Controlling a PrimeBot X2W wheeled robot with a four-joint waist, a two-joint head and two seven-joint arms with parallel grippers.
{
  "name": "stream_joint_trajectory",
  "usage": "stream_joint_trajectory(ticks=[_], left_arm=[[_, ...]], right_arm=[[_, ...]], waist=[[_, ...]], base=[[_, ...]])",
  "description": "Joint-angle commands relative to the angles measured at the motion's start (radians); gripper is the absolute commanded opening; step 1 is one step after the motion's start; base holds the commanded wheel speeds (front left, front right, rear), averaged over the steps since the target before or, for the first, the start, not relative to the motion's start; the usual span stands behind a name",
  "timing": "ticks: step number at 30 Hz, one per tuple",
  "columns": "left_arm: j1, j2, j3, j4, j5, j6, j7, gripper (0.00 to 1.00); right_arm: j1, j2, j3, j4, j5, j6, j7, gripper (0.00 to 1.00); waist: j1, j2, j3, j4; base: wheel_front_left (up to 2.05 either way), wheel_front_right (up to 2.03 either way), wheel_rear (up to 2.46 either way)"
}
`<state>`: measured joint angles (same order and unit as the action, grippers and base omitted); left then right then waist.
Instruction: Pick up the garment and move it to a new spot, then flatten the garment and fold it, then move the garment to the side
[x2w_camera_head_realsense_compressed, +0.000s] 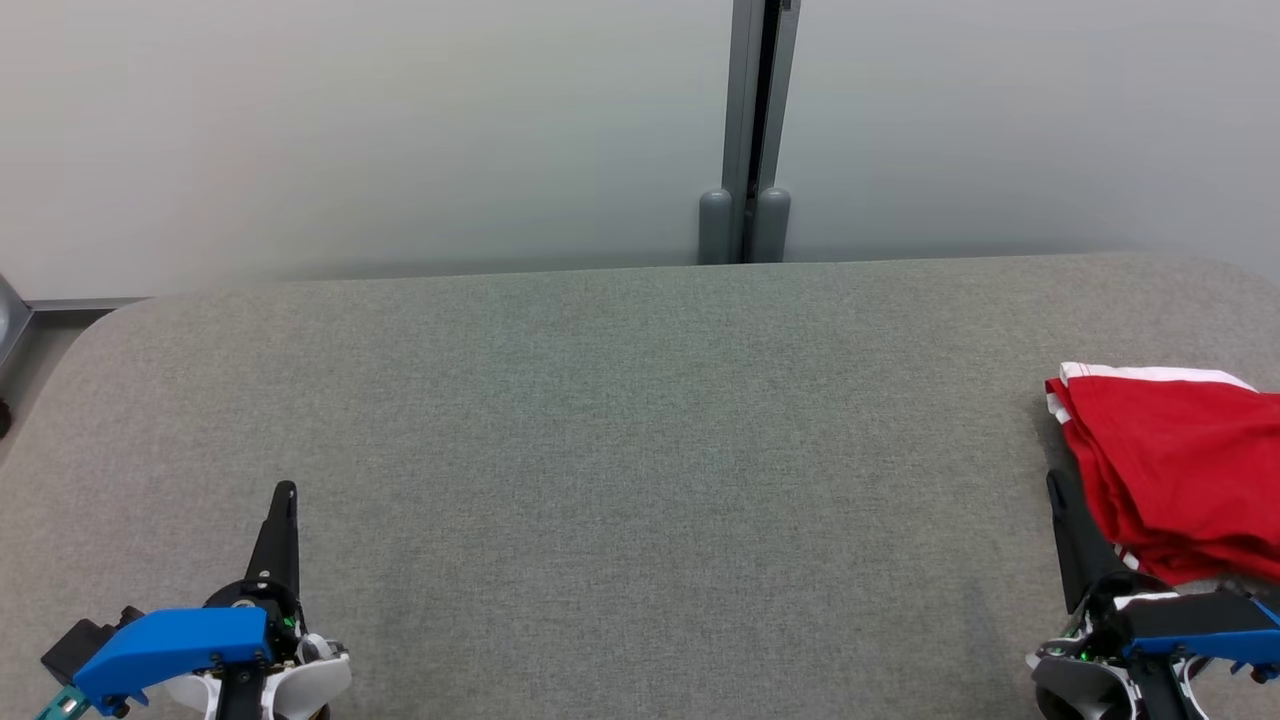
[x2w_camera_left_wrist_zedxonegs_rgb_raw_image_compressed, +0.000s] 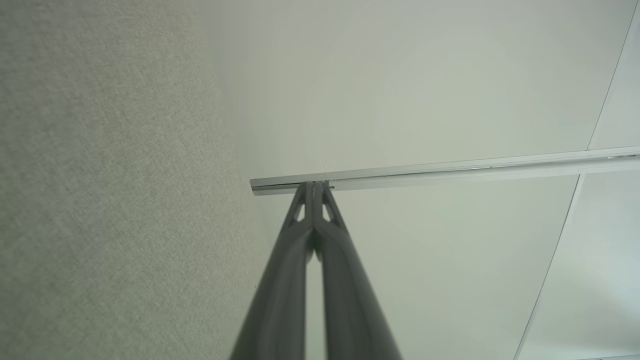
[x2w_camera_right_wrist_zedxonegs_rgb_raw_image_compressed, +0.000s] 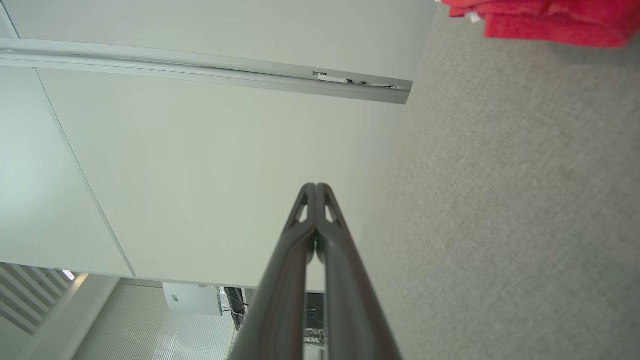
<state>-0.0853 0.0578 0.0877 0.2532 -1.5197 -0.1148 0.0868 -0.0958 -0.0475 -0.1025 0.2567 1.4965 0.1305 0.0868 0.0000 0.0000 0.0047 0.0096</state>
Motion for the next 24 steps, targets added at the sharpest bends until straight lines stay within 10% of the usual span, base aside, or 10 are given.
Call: stream_joint_trajectory(ticks=[1, 24], left_arm=[[-0.017, 0.000, 0.008, -0.006, -0.011, -0.007, 0.004, 0.00], [-0.029, -0.009, 0.031, -0.010, -0.093, -0.020, 0.032, 0.00]], right_arm=[[-0.012, -0.004, -0.004, -0.008, 0.016, 0.000, 0.004, 0.00], [-0.019, -0.005, -0.013, -0.014, 0.118, 0.000, 0.031, 0.00]], waist=[[0.0000, 0.0000, 0.000, 0.000], [0.0000, 0.0000, -0.002, -0.010]], base=[[0.00, 0.00, 0.00], [0.00, 0.00, 0.00]])
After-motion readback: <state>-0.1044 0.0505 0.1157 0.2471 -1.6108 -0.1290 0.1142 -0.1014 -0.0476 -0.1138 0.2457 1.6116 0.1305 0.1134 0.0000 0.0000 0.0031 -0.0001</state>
